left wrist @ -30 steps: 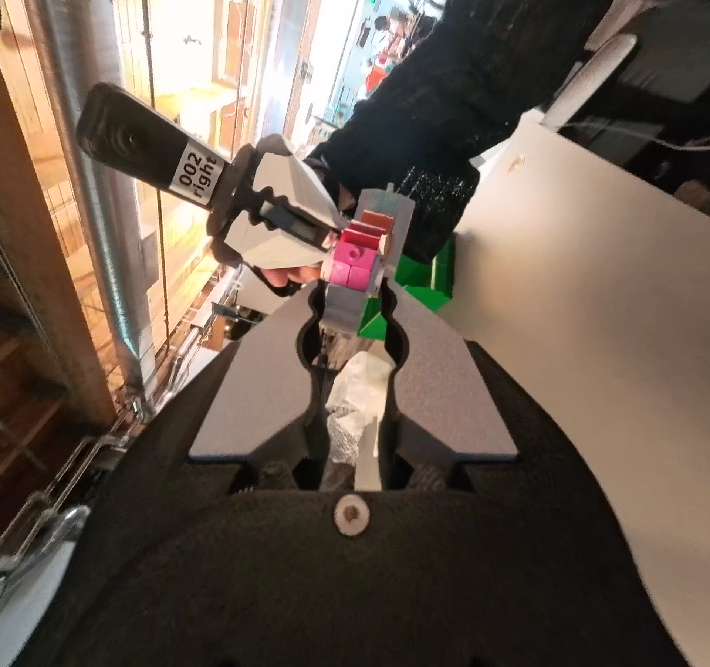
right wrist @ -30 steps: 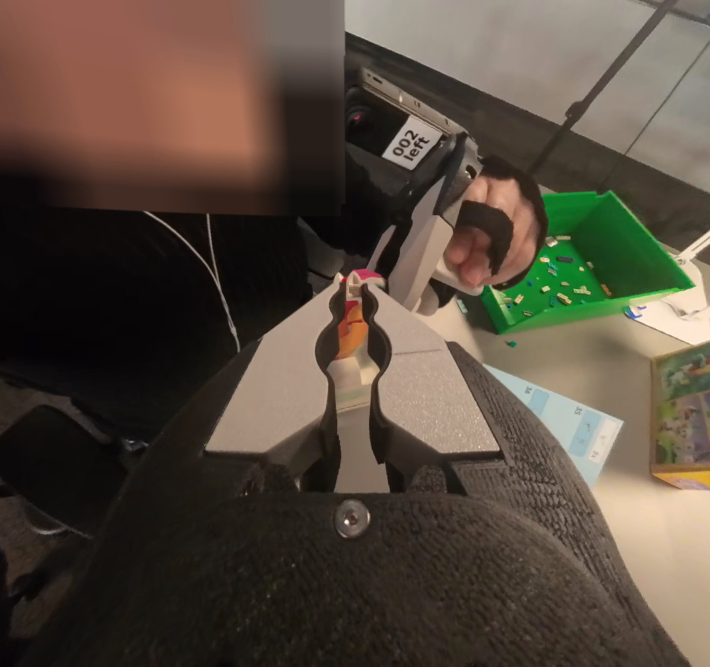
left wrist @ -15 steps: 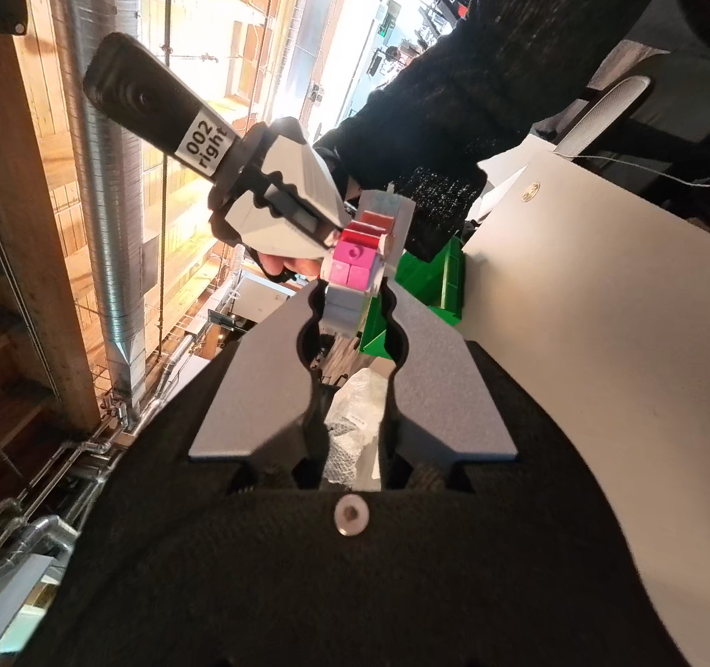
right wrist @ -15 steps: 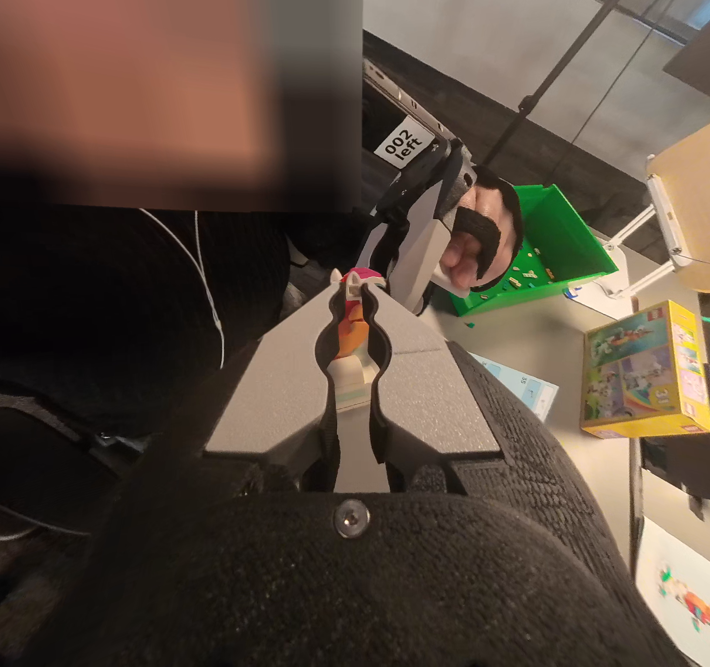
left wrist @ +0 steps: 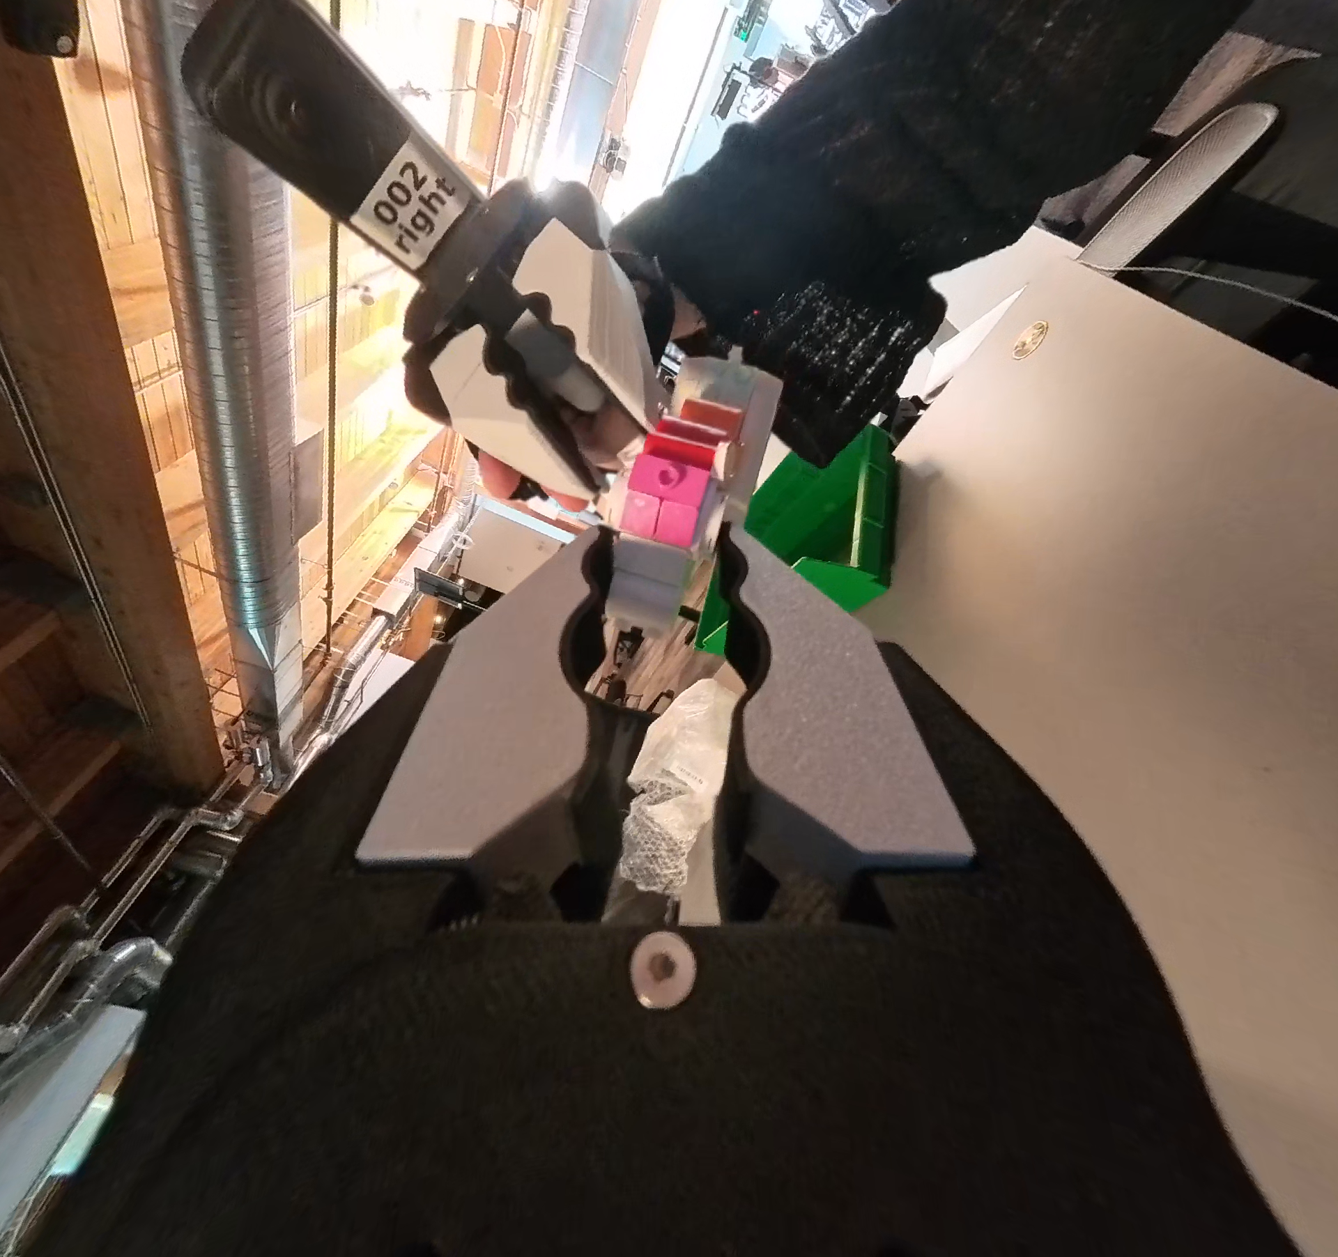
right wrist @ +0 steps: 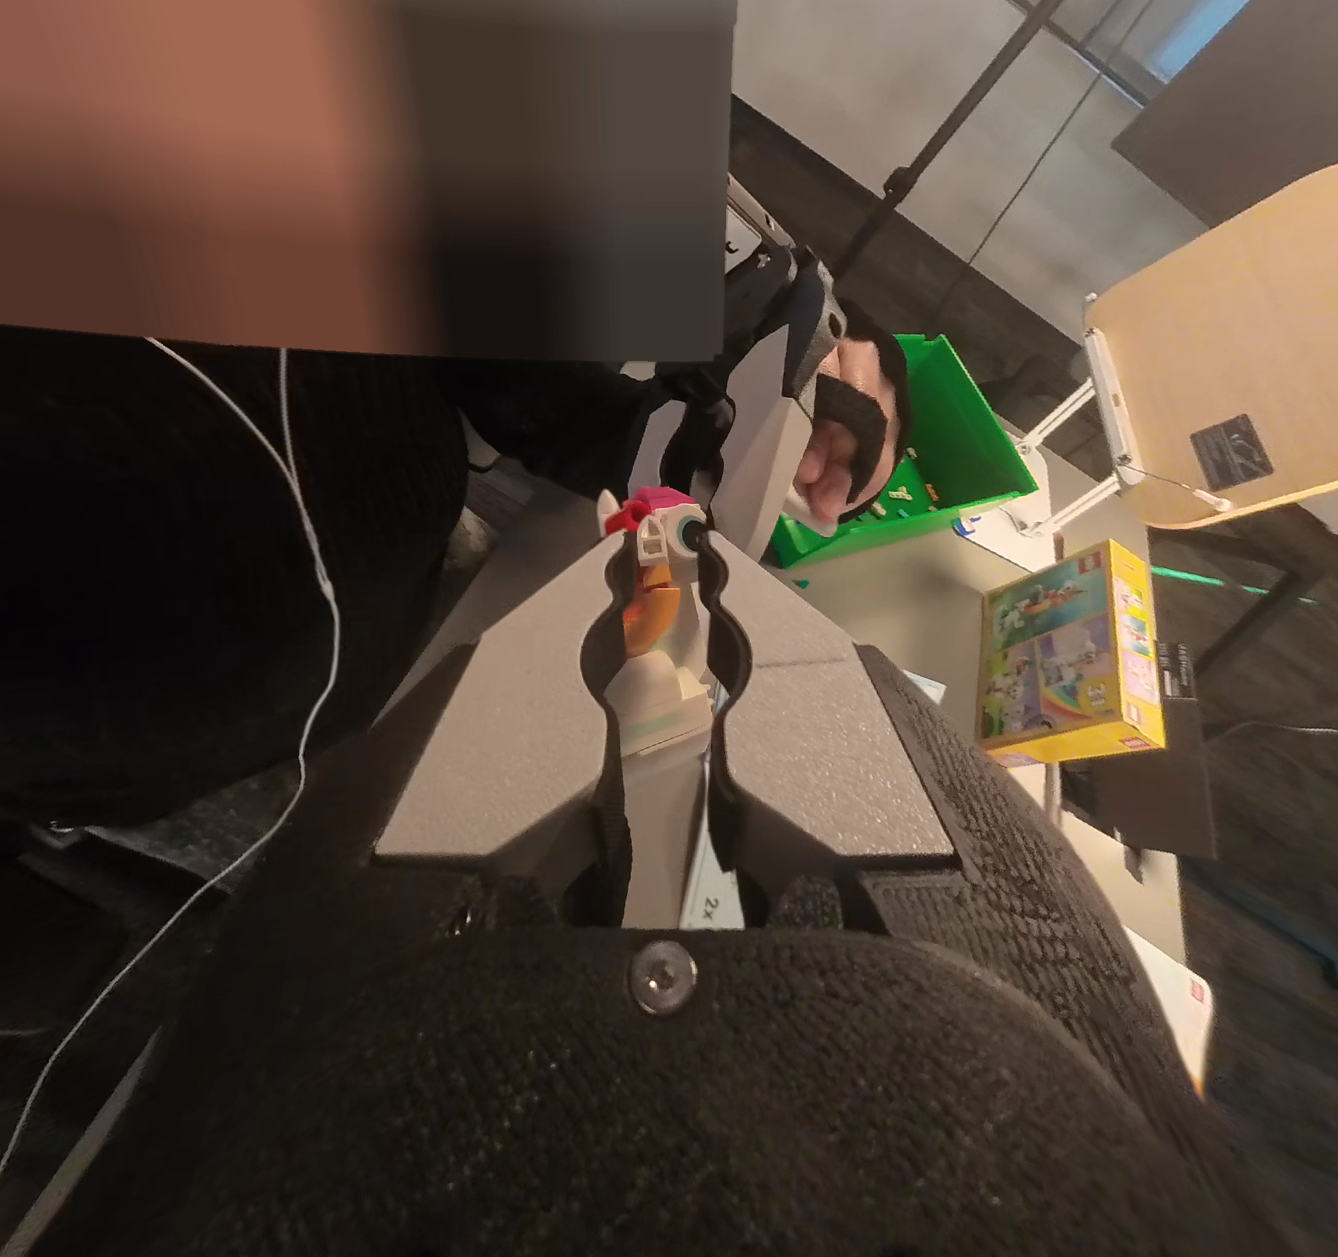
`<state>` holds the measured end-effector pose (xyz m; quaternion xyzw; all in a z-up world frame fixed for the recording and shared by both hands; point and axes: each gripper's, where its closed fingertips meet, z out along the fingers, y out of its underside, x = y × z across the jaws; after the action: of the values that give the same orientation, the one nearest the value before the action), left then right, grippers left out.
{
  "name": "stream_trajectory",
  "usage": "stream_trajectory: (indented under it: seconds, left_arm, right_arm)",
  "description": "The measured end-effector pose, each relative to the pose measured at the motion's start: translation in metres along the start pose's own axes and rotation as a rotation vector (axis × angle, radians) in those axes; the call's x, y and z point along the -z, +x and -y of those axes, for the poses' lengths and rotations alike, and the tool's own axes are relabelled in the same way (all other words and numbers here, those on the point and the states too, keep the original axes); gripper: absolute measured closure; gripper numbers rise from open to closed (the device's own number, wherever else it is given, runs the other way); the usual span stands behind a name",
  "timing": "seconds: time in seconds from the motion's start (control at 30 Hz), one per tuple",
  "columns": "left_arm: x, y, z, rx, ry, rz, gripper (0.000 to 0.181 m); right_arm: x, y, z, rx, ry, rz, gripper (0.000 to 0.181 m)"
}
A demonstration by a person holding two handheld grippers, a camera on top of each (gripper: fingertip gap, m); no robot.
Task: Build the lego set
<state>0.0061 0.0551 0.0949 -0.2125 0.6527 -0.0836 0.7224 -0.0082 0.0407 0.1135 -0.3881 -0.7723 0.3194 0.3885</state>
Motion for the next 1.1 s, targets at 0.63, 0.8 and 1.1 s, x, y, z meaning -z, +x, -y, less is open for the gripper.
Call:
stream_trajectory:
  seconds: [0.63,0.8,1.1]
  left_arm:
    - [0.005,-0.014,-0.014,-0.039,-0.094,0.075,0.153]
    - [0.005,-0.015,-0.017,-0.025,-0.100,0.076,0.153]
    - [0.005,-0.015,-0.017,-0.016,-0.100,0.075,0.152]
  right_arm:
    - [-0.003,0.012,-0.011,0.365,-0.406,-0.561,0.138]
    - [-0.006,0.012,-0.013,0.457,-0.456,-0.625,0.138]
    - [-0.012,0.010,-0.016,0.454,-0.443,-0.616,0.145]
